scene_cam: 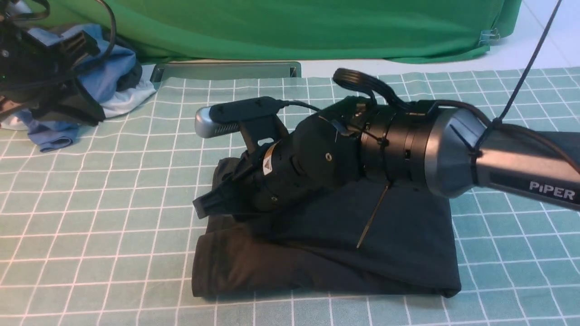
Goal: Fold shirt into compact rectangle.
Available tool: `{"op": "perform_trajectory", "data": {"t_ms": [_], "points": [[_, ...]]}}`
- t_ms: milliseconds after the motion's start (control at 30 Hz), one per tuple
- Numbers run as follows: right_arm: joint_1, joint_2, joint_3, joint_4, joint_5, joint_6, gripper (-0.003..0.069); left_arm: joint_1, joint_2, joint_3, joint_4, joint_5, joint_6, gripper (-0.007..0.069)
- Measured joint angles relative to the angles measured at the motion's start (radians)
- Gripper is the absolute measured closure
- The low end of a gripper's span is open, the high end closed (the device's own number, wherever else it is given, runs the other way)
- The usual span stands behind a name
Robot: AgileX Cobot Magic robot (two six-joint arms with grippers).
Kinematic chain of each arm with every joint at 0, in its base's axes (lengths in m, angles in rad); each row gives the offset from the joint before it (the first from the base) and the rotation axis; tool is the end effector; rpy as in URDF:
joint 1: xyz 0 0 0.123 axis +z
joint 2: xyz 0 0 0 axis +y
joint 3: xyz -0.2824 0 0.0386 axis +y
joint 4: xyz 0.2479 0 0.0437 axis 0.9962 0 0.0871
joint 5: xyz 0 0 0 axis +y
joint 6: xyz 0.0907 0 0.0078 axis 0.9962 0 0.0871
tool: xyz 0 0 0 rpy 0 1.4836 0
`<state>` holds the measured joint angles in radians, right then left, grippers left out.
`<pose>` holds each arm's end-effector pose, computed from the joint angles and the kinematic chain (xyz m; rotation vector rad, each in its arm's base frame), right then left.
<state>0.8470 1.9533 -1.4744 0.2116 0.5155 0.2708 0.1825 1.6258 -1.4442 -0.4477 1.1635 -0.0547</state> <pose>0.2828 0.3342 0.2243 -0.5498 2.5311 0.6563 0.3355 0.0251 0.3226 -0.4805 2.7058 -0.5837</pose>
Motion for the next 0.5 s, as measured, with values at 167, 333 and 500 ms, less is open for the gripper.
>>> {"op": "perform_trajectory", "data": {"t_ms": [167, 333, 500], "points": [[-0.011, -0.039, -0.075, -0.002, 0.186, -0.050, 0.0056, 0.000, 0.000, 0.000, -0.009, 0.031, 0.008, 0.0610], [-0.050, -0.130, -0.226, -0.014, 0.535, -0.208, 0.0312, 0.000, 0.000, 0.000, -0.014, 0.047, 0.010, 0.0609], [-0.097, -0.249, -0.275, -0.043, 0.676, -0.241, 0.0603, 0.000, 0.000, 0.000, -0.060, 0.047, 0.012, 0.0609]]}}
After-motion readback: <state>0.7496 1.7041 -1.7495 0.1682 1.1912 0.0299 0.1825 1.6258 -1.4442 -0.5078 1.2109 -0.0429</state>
